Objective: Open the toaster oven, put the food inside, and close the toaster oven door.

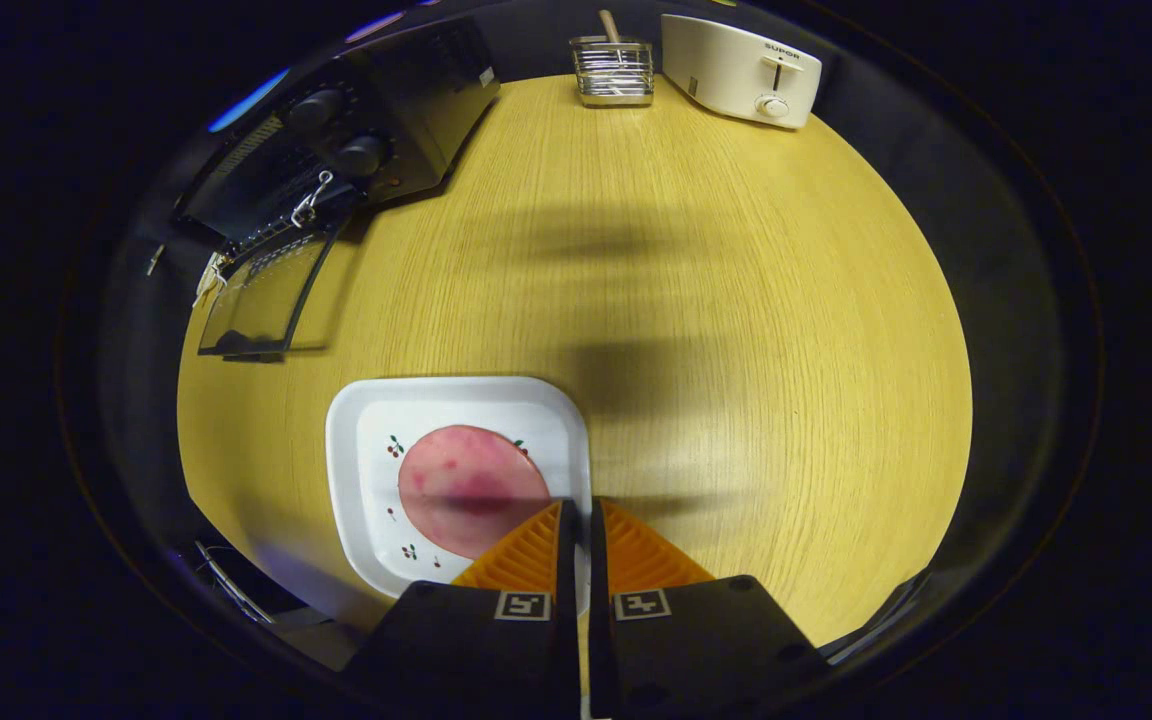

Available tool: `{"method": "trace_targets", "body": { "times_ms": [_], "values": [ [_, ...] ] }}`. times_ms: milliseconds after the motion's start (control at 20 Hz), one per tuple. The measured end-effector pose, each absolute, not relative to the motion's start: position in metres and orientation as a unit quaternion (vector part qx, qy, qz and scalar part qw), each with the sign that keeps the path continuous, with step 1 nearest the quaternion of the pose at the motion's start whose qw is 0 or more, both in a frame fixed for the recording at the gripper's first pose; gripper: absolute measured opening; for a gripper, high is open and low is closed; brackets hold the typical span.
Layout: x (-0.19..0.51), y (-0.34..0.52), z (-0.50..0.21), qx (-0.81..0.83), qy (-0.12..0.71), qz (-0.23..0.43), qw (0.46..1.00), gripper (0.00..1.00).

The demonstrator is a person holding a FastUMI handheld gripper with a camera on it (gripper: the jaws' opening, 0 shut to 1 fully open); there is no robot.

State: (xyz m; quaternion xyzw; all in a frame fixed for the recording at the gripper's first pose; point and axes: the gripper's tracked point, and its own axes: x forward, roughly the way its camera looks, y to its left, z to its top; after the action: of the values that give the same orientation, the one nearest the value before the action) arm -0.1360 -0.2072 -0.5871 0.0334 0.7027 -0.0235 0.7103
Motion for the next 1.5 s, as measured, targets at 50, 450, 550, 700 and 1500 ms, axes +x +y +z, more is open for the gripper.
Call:
{"method": "trace_targets", "body": {
  "times_ms": [50, 450, 550, 700, 1500],
  "values": [
    [-0.137, -0.207, -0.587, 0.045, 0.706, -0.018, 0.706, 0.09],
    [-0.145, -0.196, -0.580, 0.309, 0.725, -0.025, 0.615, 0.08],
    [-0.142, -0.191, -0.568, 0.382, 0.700, -0.033, 0.603, 0.08],
    [-0.143, -0.187, -0.550, 0.429, 0.657, -0.060, 0.617, 0.08],
    [-0.007, 0.041, -0.512, 0.635, 0.438, -0.181, 0.611, 0.08]
  ]
}}
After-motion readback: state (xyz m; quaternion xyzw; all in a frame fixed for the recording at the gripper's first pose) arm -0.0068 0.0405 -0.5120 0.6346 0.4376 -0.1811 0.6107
